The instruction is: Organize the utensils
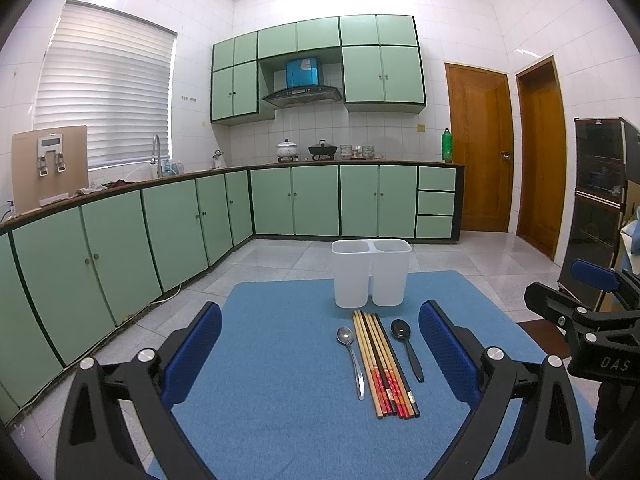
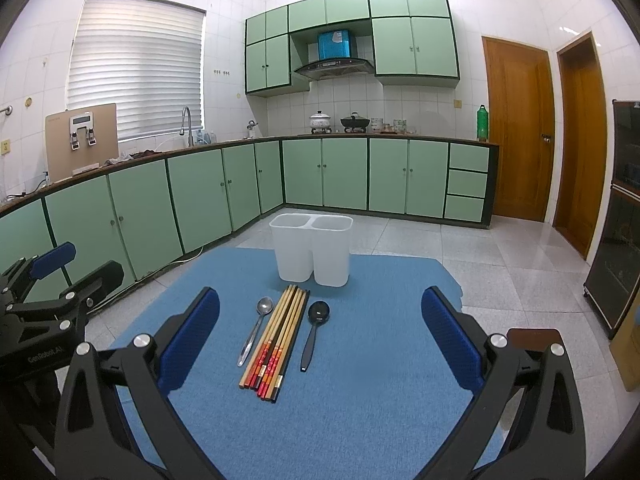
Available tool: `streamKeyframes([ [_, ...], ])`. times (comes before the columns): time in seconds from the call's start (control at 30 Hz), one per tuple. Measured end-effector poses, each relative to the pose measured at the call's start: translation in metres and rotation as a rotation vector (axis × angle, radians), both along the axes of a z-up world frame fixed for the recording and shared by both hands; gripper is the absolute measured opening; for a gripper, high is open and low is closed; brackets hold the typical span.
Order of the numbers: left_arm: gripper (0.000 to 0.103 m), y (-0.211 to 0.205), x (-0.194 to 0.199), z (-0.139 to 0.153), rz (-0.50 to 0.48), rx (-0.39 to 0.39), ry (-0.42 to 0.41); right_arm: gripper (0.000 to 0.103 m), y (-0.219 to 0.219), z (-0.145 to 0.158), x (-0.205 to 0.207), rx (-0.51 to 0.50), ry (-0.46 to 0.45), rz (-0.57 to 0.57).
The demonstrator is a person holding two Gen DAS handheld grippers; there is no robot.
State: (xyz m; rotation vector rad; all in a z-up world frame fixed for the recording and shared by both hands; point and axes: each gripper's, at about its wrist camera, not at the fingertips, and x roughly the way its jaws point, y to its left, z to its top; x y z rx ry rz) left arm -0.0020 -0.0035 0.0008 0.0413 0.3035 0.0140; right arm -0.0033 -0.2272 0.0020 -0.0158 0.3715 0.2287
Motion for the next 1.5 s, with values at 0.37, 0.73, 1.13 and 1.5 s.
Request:
streamKeyframes([
  [0.37,0.097,0.0005,0.0002,0.0,0.0,-0.001,0.001,0.098,0.0002,0.0002,-0.0001,-0.001,0.001,-0.001],
  [0.73,0.097,0.0035,-0.0017,0.0021,0.003,-0.003,0.001,0.098,0.0003,0.0005,0.0004,-0.001,0.002,0.0],
  [1.13,0.097,0.0029,-0.0019,0.001,0.004,-0.002,0.0,0.098,0.0,0.0002,0.0003,-0.001,0.005,-0.001],
  [1.5,0.097,0.005,0.0019,-0.0002,0.011,-0.003,0.02,0.098,0.0002,-0.0067,0.0076,-0.001,0.029,-0.006],
])
